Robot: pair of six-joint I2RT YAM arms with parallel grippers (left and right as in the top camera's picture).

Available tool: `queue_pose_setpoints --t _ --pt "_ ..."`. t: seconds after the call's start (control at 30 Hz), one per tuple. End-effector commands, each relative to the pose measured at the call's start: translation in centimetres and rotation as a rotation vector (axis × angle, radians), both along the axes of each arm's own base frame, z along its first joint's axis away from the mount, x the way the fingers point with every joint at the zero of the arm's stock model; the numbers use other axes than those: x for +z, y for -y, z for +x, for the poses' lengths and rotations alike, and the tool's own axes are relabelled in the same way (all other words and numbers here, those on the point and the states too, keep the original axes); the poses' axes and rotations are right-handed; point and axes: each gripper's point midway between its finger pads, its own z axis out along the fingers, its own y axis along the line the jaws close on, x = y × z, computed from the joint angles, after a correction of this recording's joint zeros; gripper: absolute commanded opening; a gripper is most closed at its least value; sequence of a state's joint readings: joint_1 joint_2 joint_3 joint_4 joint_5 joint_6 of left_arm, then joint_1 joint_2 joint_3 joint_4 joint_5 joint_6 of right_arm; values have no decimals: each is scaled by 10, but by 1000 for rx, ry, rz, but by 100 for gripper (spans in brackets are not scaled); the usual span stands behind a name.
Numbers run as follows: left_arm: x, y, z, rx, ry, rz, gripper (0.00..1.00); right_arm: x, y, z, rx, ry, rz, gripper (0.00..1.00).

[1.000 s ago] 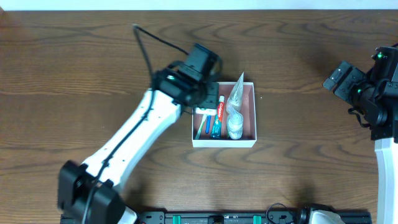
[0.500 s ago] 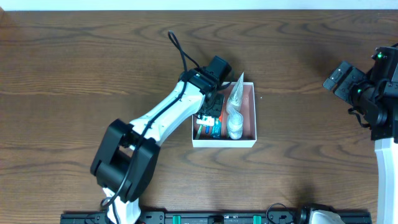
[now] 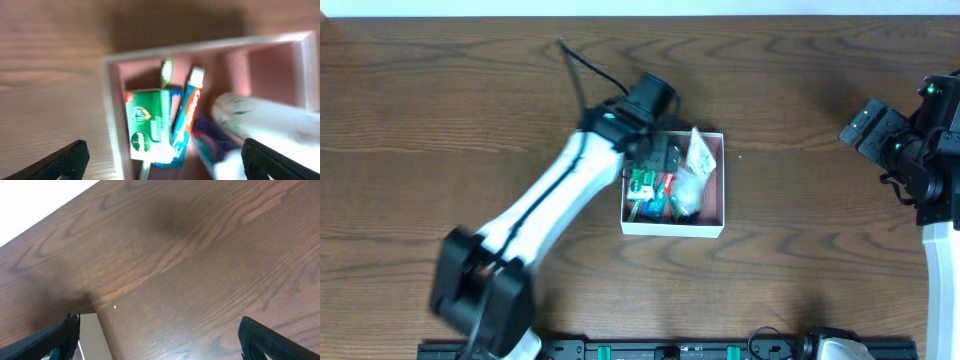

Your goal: Pack container

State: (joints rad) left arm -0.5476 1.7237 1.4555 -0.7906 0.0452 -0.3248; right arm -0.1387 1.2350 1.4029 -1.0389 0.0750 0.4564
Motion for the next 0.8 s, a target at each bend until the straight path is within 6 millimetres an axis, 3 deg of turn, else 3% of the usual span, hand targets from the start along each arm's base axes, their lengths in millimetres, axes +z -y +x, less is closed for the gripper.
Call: queue_pose_setpoints --t 0.0,0.2,0.33,0.43,0.6,0.77 --pt "55 -16 4 28 129 -31 98 2 1 -1 -13 7 6 99" --pt "132 -57 4 141 391 6 98 2 1 -1 -13 7 6 99" --pt "192 -95 12 260 641 96 98 2 1 -1 -13 7 6 99" --pt "227 -130 5 386 758 148 98 2 1 -1 -13 7 6 99" --pt "256 -182 -23 501 811 156 98 2 1 -1 -13 7 6 99" --pt "251 -217 -59 549 760 205 98 2 1 -1 -13 7 6 99"
